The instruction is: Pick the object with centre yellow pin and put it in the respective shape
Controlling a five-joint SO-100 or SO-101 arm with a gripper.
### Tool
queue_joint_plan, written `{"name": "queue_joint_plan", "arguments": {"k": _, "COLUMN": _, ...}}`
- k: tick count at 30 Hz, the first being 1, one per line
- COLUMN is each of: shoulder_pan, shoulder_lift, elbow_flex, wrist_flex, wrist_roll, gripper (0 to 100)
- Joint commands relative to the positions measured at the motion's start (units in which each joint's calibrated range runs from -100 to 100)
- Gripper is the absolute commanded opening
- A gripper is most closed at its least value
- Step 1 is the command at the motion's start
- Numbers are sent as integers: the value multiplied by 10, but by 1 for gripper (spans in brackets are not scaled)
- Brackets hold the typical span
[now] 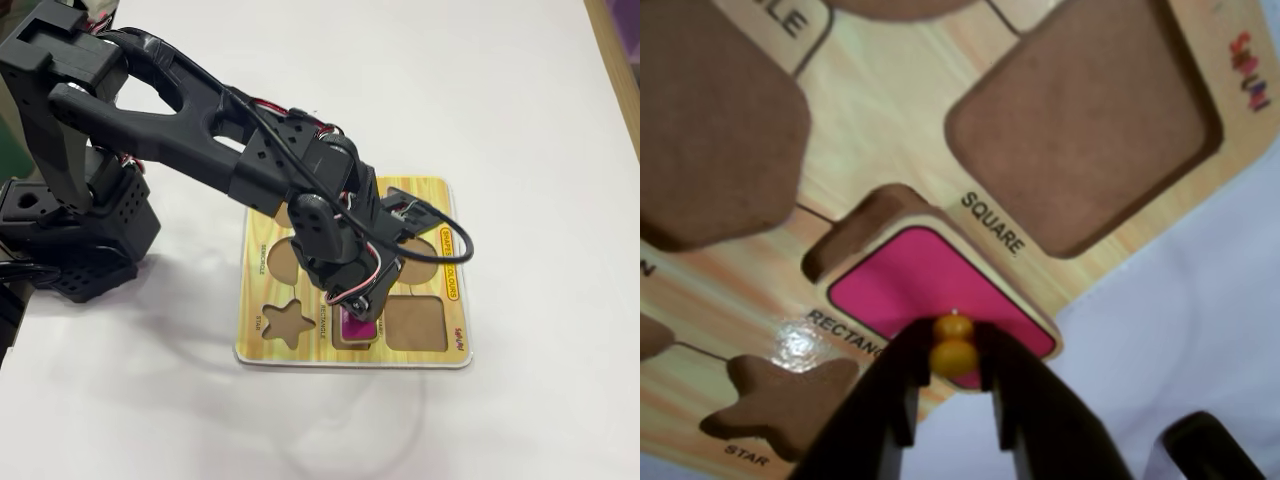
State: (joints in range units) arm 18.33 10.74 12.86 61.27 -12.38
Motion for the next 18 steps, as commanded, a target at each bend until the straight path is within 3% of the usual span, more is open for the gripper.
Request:
{"name": "queue_joint_plan", "arguments": {"k": 1, "shoulder_pan": 5, "shoulder_lift": -8, "elbow_flex": -3, "wrist_flex": -2, "wrist_roll": 3, "gripper": 1}}
{"name": "queue_joint_plan", "arguments": {"k": 18, "shoulder_pan": 6, "shoulder_lift": -15, "elbow_flex": 18, "wrist_flex": -8, "wrist_roll": -3, "gripper": 1}}
